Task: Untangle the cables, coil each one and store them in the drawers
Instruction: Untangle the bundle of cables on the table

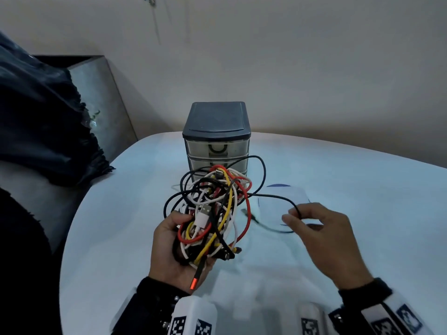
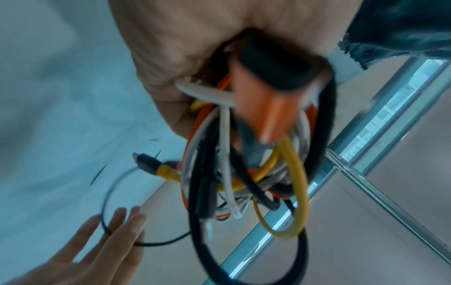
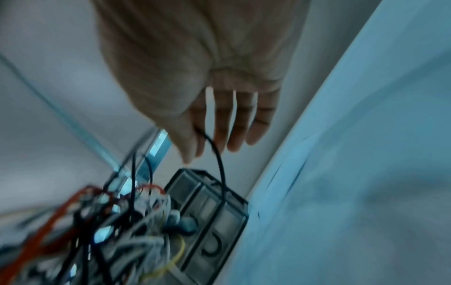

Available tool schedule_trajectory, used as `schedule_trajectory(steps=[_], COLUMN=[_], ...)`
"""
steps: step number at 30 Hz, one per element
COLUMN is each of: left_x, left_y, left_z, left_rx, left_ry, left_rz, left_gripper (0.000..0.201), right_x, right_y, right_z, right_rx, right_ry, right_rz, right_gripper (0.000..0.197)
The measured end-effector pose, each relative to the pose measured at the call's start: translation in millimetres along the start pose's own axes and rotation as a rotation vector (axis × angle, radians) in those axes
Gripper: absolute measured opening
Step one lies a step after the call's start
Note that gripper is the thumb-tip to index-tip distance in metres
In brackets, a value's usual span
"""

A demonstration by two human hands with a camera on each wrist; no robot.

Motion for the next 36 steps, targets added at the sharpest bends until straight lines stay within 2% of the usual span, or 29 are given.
schedule_trajectory(steps=[3, 4, 6, 8, 10, 13, 16, 18, 21, 23, 26, 28, 32, 34, 36], left_x=[-2, -4, -4, -4, -6, -11, -18, -14, -9, -11, -17, -22, -26, -28, -28], left_y=[9, 11, 12, 13, 14, 12, -2, -8, 1, 7, 10, 10, 9, 11, 13], left_z=[0, 0, 0, -1, -2, -2, 1, 3, 4, 3, -1, -3, -6, -8, -9], left_rx=[-0.059, -0.074, -0.107, -0.134, -0.149, -0.161, -0.064, -0.019, -0.151, -0.249, -0.319, -0.344, -0.372, -0.385, -0.393], left_ry=[-0.030, -0.045, -0.063, -0.068, -0.106, -0.132, -0.156, -0.079, 0.061, 0.073, 0.086, 0.063, 0.064, 0.080, 0.091], left_rz=[-0.002, -0.001, 0.012, 0.026, 0.056, 0.122, 0.194, 0.291, 0.448, 0.560, 0.744, 0.829, 0.992, 1.049, 1.071], left_gripper=[0.040, 0.042, 0.043, 0.040, 0.041, 0.038, 0.036, 0.035, 0.032, 0.022, 0.022, 0.018, 0.020, 0.022, 0.023], right_x=[3, 1, -2, -7, -13, -28, -46, -51, -41, -36, -42, -47, -49, -45, -33], right_y=[-7, -9, -11, -11, -11, -15, -28, -31, -25, -32, -46, -43, -31, -25, -25], right_z=[-2, -4, -7, -8, -7, -10, -16, -17, -16, -19, -27, -27, -20, -18, -16], right_rx=[0.033, 0.036, 0.046, 0.032, 0.010, 0.016, 0.066, 0.071, 0.029, 0.088, 0.146, 0.125, 0.107, 0.105, 0.128], right_ry=[-0.147, -0.181, -0.188, -0.163, -0.157, -0.223, -0.301, -0.305, -0.247, -0.284, -0.351, -0.318, -0.278, -0.260, -0.171], right_rz=[0.192, 0.285, 0.422, 0.487, 0.476, 0.401, 0.350, 0.366, 0.513, 0.444, 0.201, 0.135, 0.056, -0.011, -0.079], right_gripper=[0.006, 0.014, 0.031, 0.023, 0.008, 0.014, 0.021, 0.026, 0.029, 0.025, 0.029, 0.034, 0.011, 0.012, 0.012])
Point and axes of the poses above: each hand's wrist, its own z-axis towards the middle knuckle, its own x-axis out of the back of the hand, y = z × x, the point moved 6 cm from there along z, towards the middle knuckle, and after that the axes turned 15 degrees about -y, right-handed, at the moved point
